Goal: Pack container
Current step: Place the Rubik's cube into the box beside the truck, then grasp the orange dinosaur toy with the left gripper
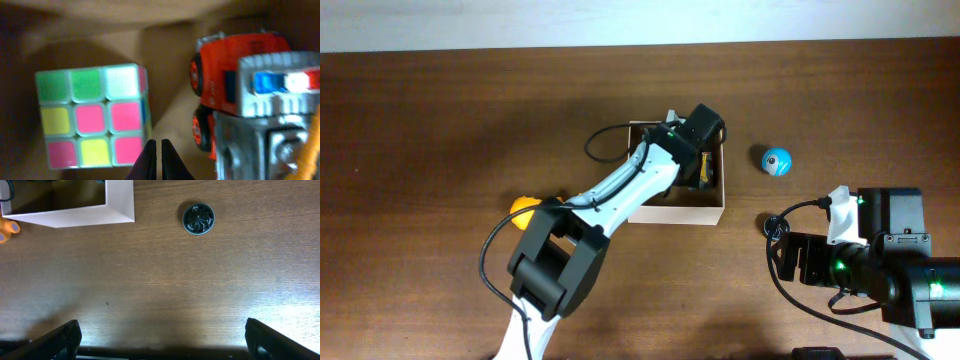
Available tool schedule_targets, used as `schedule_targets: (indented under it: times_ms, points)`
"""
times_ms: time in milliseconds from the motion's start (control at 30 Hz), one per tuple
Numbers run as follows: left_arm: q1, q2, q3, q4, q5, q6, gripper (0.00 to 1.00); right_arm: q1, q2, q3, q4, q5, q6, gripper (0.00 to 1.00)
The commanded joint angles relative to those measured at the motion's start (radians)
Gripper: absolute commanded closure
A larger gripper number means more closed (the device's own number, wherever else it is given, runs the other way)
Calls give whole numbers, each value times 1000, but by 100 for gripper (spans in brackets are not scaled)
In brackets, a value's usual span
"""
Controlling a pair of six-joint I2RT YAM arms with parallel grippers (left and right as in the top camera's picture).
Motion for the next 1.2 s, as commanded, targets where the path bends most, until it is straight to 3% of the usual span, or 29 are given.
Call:
schedule_targets:
  times_ms: [0, 300, 567, 800, 867, 933, 1033, 1167]
  points:
    - [39, 24, -10, 3, -40, 6, 92, -6, -4, -8, 2, 13, -5, 1]
    - [81, 24, -9, -3, -39, 6, 89, -6, -4, -7, 0, 13, -5, 1]
    - [68, 21, 26, 1, -11, 6, 77, -6, -4, -7, -1, 13, -5, 1]
    - [63, -76, 157, -150, 67, 18, 43, -6, -4, -7, 0, 13, -20, 1]
    - [63, -121, 196, -205, 66, 28, 28, -6, -4, -7, 0, 13, -20, 1]
    - [63, -169, 222, -257, 70, 86, 1, -6, -4, -8, 0, 13, -20, 1]
    - [65, -246, 229, -356, 72, 174, 1, -6, -4, -8, 0, 13, -20, 1]
    - [87, -306, 229, -564, 2, 190, 1, -6, -4, -8, 0, 13, -20, 1]
